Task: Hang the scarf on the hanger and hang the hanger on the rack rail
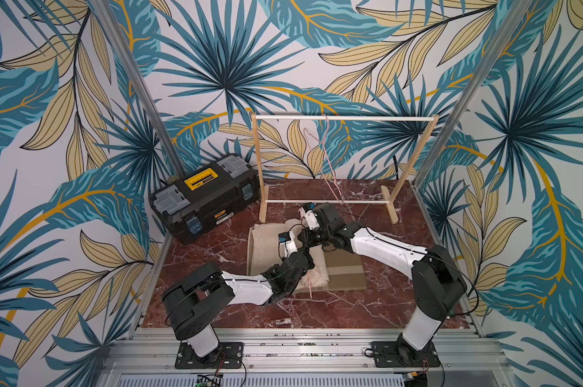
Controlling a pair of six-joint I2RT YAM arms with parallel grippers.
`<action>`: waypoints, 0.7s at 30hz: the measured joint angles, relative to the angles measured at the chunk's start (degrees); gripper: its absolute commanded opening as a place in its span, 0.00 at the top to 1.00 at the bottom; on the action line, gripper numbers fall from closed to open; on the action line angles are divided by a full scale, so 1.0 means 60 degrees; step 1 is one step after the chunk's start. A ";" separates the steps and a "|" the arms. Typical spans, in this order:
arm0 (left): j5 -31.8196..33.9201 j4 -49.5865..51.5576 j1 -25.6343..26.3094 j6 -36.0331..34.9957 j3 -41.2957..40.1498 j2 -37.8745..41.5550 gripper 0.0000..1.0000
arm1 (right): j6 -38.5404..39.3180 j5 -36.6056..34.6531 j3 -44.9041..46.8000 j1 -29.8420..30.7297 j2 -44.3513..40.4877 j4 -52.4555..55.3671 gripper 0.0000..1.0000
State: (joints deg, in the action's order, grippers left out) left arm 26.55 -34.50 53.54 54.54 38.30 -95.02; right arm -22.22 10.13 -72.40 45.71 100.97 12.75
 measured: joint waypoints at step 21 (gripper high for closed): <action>-0.4364 0.2936 -0.2881 0.2335 -0.0200 0.1596 0.24 | 0.0240 -0.0612 0.1337 -0.0401 -0.0976 -0.0954 1.00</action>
State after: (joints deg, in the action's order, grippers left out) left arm 0.36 -16.88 36.25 68.55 37.10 -85.45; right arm -20.78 6.46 -64.38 43.31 95.11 7.03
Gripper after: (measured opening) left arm 0.770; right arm 0.080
